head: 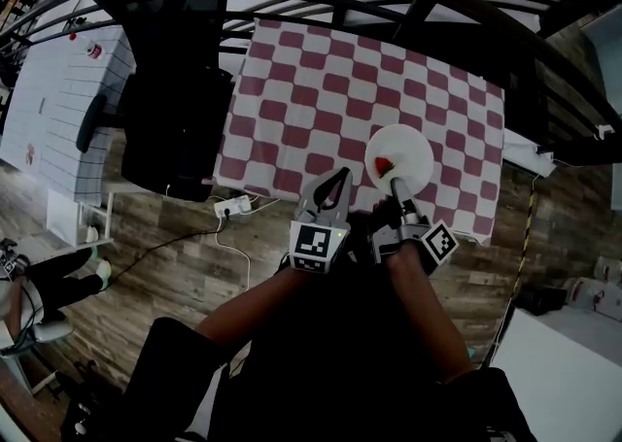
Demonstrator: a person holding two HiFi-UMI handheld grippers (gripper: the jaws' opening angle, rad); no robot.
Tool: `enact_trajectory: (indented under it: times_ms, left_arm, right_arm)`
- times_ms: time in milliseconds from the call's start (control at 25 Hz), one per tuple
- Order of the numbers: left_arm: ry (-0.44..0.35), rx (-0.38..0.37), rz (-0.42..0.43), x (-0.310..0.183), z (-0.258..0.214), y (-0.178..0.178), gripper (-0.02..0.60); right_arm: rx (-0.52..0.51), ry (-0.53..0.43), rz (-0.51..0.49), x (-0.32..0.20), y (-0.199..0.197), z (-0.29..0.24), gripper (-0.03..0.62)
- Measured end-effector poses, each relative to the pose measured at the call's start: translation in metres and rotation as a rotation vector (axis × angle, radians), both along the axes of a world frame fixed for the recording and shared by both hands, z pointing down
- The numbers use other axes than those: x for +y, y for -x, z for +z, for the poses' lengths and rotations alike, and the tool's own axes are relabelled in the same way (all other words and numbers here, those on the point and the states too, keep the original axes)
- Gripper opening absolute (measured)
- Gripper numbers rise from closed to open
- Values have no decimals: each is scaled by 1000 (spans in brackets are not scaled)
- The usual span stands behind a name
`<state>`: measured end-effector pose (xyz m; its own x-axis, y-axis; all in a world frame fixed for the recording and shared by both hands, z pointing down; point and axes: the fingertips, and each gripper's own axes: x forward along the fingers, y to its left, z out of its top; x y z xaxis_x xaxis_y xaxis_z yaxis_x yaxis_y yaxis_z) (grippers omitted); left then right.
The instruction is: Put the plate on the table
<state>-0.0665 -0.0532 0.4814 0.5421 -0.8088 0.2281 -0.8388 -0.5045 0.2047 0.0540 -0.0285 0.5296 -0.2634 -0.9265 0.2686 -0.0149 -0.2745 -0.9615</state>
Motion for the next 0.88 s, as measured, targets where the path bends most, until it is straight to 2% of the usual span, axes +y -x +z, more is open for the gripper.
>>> enact_trajectory:
  times_ms: [120, 320, 520, 880]
  left_arm:
    - [-17, -20, -25, -19, -3, 1, 8]
    - [-25, -50, -16, -52, 3, -20, 9]
    - [-20, -76, -5, -77, 17, -44, 9]
    - [56, -176, -60, -126, 52, -63, 9]
  right_arm:
    - [-3, -1, -39, -19, 2, 5, 18]
    - [-60, -31, -60, -55, -3, 16, 18]
    - [-30, -21, -85, -88, -20, 27, 18]
    - [15, -6, -102, -136, -63, 64, 18]
